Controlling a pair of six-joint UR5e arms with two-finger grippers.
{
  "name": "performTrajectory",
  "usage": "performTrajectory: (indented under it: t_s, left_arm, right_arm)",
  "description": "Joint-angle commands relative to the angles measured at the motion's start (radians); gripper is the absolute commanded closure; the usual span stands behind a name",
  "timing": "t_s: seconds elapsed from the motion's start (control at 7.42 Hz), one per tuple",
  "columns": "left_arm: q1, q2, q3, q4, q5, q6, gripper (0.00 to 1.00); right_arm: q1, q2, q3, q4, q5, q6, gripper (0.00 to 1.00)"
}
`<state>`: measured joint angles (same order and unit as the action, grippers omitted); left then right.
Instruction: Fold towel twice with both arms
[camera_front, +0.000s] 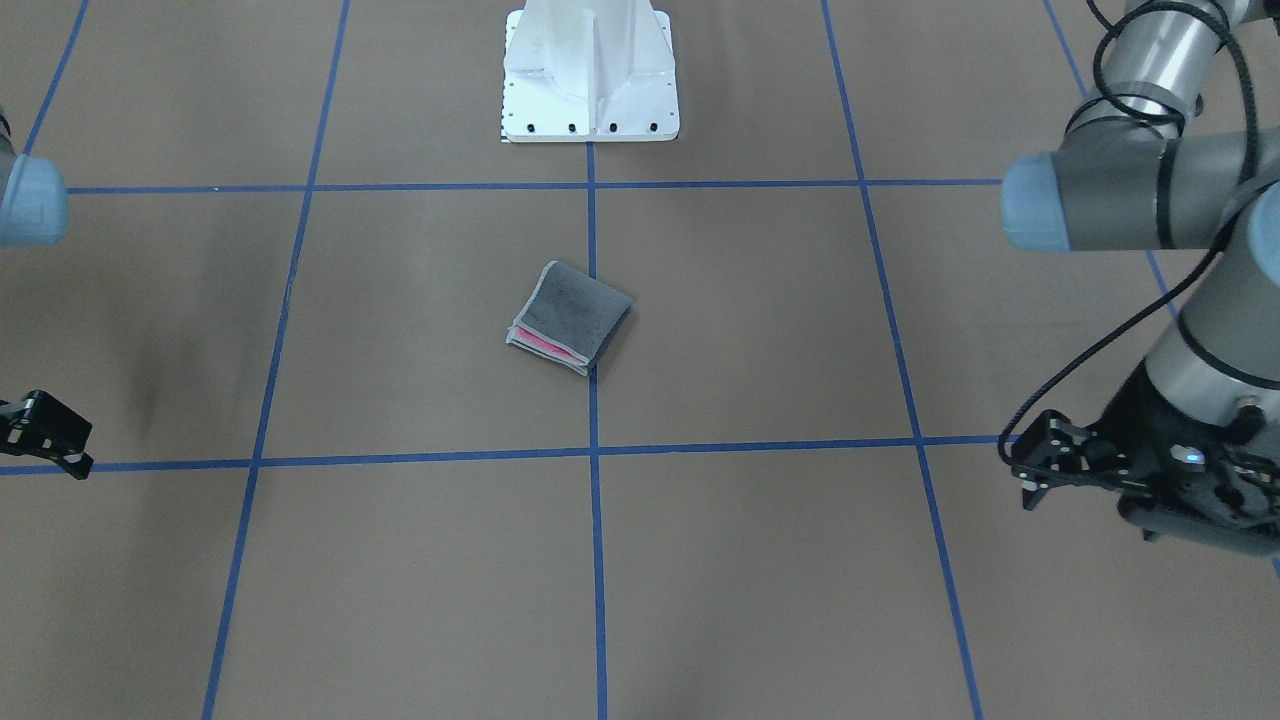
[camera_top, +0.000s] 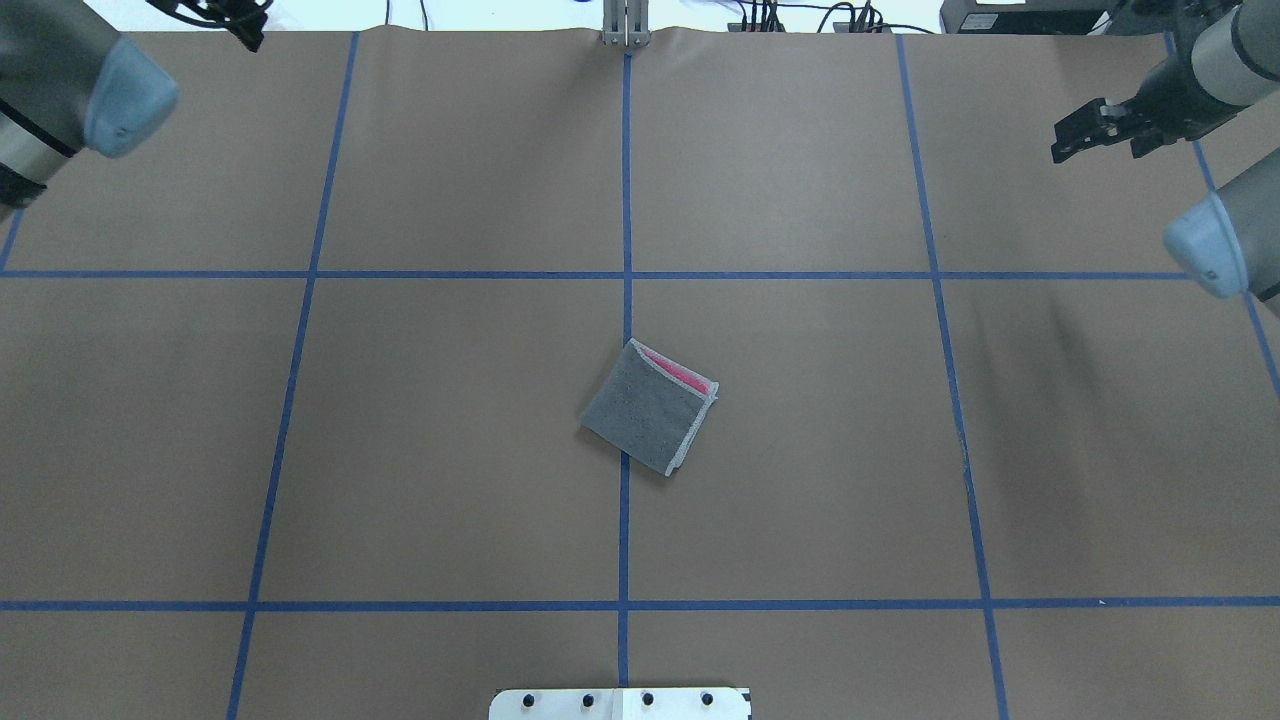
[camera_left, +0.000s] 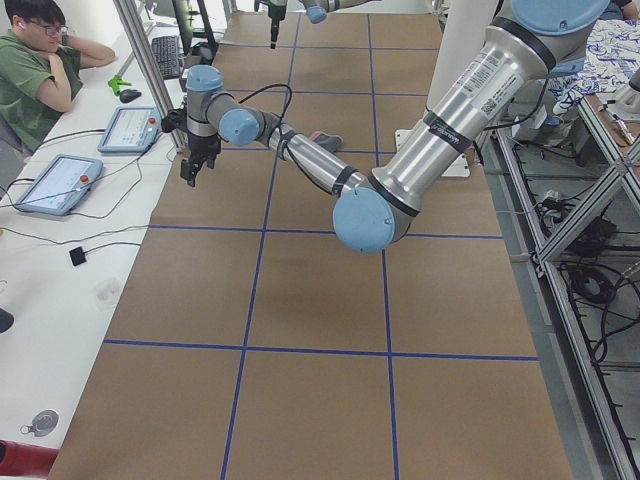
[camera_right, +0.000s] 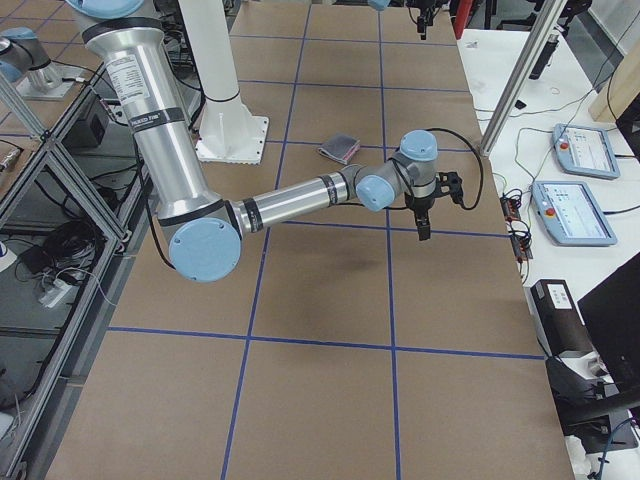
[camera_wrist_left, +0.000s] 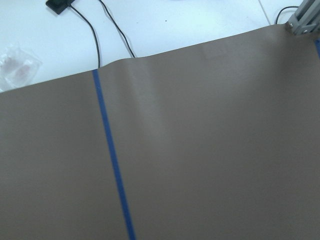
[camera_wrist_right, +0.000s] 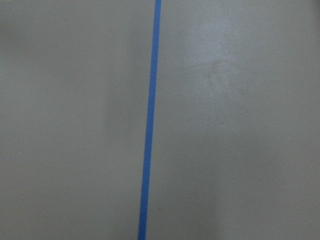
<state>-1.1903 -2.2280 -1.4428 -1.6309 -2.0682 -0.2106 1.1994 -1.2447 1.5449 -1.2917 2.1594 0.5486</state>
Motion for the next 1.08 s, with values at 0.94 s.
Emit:
performTrajectory:
  t_s: [0.94]
  left_arm:
    - [-0.293, 0.72, -0.326, 0.016, -0.234, 0.338, 0.01]
  right_arm:
    - [0.413, -0.243, 0.061, -0.315, 0.23, -0.495, 0.0]
